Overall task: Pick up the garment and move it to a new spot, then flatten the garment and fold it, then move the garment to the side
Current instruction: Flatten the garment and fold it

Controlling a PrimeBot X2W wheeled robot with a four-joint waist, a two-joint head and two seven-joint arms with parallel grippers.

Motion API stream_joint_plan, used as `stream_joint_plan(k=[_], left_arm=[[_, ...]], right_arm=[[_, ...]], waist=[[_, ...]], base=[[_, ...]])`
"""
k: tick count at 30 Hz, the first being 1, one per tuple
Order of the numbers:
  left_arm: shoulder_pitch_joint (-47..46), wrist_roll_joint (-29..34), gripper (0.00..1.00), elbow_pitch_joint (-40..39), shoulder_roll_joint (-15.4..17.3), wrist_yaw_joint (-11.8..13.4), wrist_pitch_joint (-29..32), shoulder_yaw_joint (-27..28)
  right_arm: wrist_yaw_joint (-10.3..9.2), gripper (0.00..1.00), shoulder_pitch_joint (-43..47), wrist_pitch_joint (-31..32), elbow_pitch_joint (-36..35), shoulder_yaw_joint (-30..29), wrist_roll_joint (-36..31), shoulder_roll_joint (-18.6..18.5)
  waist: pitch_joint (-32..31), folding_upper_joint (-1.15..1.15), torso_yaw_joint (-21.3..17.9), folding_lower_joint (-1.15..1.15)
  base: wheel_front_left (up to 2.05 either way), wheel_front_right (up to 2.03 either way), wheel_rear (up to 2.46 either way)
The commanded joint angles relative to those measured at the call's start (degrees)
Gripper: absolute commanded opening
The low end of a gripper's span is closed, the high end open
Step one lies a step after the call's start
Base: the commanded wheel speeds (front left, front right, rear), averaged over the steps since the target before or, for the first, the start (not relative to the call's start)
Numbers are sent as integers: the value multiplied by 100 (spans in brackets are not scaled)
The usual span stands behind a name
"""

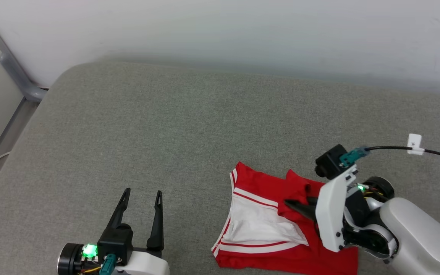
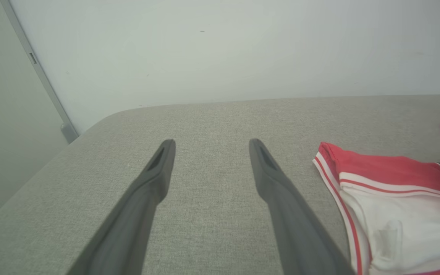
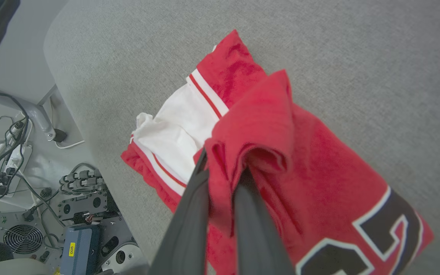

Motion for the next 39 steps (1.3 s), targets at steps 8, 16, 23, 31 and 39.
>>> stream_joint_plan(k=[8, 16, 23, 31, 39], left_arm=[[-216, 61, 100, -5, -72, 8, -13, -52], [-356, 52, 100, 19, -113, 8, -13, -116], [-403, 25, 100, 58, -147, 50, -13, -118], [-243, 53, 100, 118, -144, 55, -13, -64], [42, 38, 100, 50, -70, 73, -13, 92]], right_arm=[[-3, 0, -1074, -407, 920, 1050, -296, 728], [-4, 0, -1507, -760, 1945, 1536, -405, 1139], [-6, 0, -1412, -1123, 2928, 2055, -286, 1261], [-5, 100, -1546, -2123, 2543, 2259, -165, 1075], [-5, 100, -1064, -3580, 2060, 1574, -359, 458]], waist=[[258, 0, 105, 0], [442, 0, 226, 0], [519, 0, 298, 0], [162, 0, 121, 0], [-351, 0, -218, 0]], base=[[0, 0, 0], [0, 0, 0], [0, 0, 0], [0, 0, 0], [0, 0, 0]])
